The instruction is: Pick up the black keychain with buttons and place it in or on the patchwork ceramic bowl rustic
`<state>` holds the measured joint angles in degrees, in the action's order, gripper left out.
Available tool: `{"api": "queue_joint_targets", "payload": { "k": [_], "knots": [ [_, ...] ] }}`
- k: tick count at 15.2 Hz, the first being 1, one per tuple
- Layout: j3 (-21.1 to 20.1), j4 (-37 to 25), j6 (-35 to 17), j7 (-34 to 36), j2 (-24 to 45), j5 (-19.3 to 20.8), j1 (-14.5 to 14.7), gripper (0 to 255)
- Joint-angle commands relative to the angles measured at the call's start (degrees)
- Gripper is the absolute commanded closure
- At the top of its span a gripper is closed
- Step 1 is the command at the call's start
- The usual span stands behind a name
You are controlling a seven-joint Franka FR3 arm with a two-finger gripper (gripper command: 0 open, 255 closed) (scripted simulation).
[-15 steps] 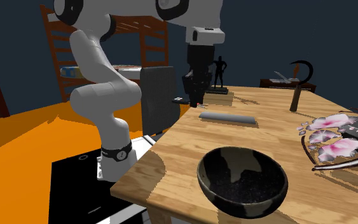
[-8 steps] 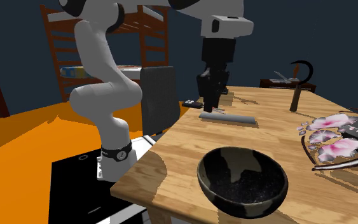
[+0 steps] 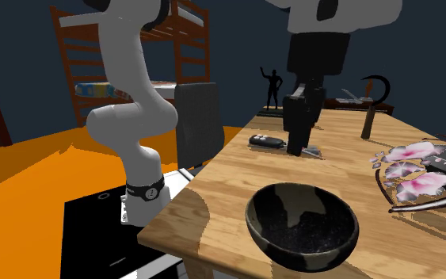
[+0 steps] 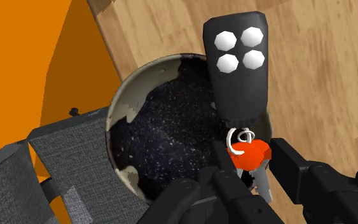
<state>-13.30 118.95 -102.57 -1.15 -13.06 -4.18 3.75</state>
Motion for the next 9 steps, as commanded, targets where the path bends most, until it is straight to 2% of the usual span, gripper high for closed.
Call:
{"api": "queue_joint_targets", "payload": {
  "k": [1,2,9],
  "knots": [
    [0.66,-3.90,0.08,-1.02,3.96,1.13,-0.85,255],
    [0.86,-5.98,0.33,-1.30,5.85,1.61,-1.13,255],
    [0.73,-1.37,-5.01,-1.29,6.60,1.68,-1.06,255]
  ]
}}
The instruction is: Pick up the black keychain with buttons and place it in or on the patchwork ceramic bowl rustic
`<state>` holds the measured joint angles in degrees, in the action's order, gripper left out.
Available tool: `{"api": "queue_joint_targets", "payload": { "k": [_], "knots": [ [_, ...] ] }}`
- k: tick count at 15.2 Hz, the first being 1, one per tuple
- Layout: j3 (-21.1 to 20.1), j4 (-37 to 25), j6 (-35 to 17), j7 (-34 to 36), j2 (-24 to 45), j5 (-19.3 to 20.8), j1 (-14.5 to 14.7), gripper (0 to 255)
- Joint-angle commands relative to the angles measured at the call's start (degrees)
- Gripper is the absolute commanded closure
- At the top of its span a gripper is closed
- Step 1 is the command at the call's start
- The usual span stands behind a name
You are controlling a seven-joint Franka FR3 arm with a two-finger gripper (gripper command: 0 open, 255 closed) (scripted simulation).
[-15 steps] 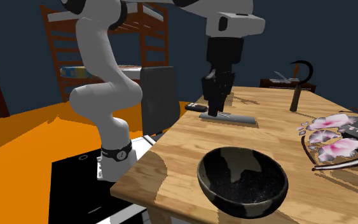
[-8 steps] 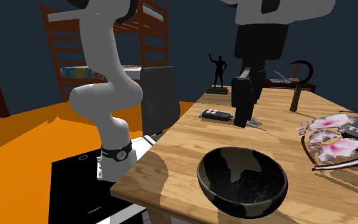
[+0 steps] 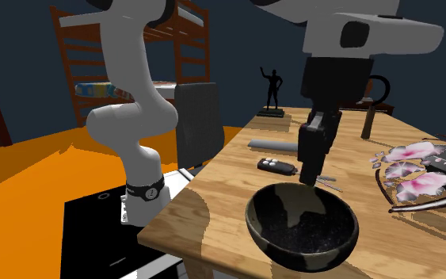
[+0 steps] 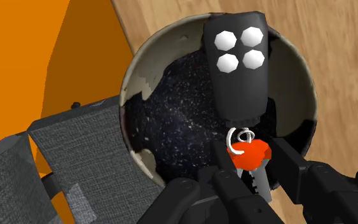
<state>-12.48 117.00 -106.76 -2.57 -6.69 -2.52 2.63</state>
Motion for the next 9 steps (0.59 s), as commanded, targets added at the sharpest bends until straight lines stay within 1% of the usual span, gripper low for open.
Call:
{"api": "queue_joint_targets", "payload": {
  "k": [1,8,9],
  "knots": [
    [-0.11,1.19,-1.59,0.14,0.38,0.04,0.07,255],
    [-0.27,5.21,-7.10,0.28,1.89,0.27,0.13,255],
    [-0.27,5.22,-7.10,0.28,1.88,0.26,0.13,255]
  ]
}}
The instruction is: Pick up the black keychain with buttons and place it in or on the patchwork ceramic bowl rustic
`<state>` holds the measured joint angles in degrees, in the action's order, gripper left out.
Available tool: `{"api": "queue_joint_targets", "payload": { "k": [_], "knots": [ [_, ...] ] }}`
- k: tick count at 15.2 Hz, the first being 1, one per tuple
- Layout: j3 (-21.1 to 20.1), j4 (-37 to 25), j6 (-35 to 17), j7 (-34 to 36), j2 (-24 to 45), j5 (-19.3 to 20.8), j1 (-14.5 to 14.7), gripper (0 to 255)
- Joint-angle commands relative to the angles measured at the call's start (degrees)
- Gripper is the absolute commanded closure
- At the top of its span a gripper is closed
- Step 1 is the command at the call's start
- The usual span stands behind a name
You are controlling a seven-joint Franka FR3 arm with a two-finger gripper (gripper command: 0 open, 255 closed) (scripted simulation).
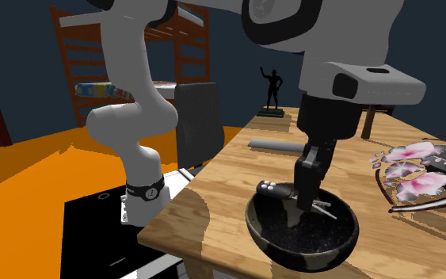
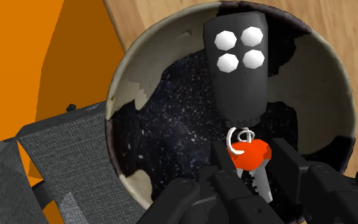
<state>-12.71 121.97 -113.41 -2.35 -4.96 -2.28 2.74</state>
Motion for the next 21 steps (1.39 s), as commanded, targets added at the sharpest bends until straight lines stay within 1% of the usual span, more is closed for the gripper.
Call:
{"api": "queue_joint_targets", "payload": {
  "k": [1,7,8,13,17,21],
  "knots": [
    [-0.04,0.25,-0.44,0.06,0.16,0.03,0.02,255],
    [-0.04,0.24,-0.43,0.06,0.16,0.03,0.02,255],
    [-0.04,0.24,-0.43,0.06,0.16,0.03,0.02,0],
    [-0.04,0.24,-0.43,0.06,0.16,0.03,0.02,0],
    [0.18,-5.78,6.84,-0.09,-1.11,-0.11,-0.10,0],
    [0.18,-5.78,6.84,-0.09,-1.11,-0.11,-0.10,0]
  ]
}}
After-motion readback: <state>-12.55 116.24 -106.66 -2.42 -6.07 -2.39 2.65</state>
